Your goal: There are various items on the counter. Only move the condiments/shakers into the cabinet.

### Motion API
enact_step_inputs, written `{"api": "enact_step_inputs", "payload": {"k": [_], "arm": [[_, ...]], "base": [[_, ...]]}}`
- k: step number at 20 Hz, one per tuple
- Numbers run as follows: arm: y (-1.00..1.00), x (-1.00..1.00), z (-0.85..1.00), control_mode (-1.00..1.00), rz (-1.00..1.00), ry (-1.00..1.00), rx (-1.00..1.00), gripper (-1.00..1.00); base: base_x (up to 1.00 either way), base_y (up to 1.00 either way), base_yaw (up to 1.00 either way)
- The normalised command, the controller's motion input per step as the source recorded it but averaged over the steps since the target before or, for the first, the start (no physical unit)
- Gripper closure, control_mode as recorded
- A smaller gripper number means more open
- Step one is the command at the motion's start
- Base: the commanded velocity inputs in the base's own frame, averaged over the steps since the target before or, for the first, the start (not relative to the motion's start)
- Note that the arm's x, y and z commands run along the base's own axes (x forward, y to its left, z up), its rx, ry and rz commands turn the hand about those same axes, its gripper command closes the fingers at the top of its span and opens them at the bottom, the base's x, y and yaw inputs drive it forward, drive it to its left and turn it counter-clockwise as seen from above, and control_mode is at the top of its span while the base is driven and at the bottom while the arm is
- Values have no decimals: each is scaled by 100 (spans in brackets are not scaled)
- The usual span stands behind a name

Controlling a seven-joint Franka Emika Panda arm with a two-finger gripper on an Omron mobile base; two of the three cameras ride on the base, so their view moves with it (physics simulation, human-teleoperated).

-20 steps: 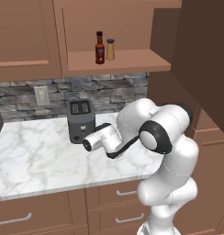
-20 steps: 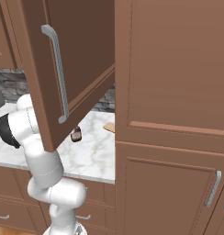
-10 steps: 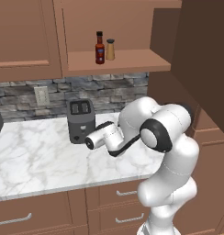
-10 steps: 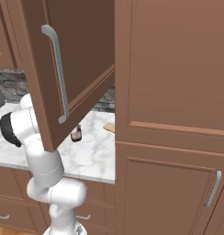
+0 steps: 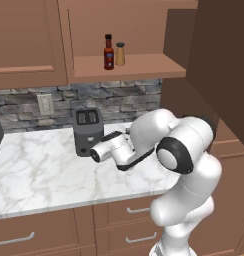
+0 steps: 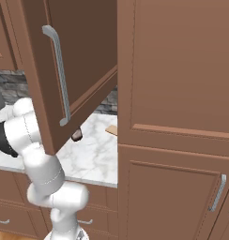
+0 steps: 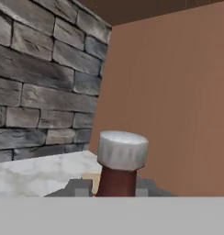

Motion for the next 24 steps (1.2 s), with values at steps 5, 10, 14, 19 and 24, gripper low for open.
{"api": "enact_step_inputs", "payload": {"k": [5,10,14,19,24], "arm": [[-1,-48,100,-100,0,-26,-2,100],[-4,-30,100,-100,1,-17,-6,100],[-19,-27,100,-100,7,-10,-4,100],[-28,-17,100,-100,8,0,0,100],[-38,-13,100,-100,10,0,0,100]], "base": [[0,0,0],[0,0,0],[0,0,0],[0,0,0],[0,0,0]]}}
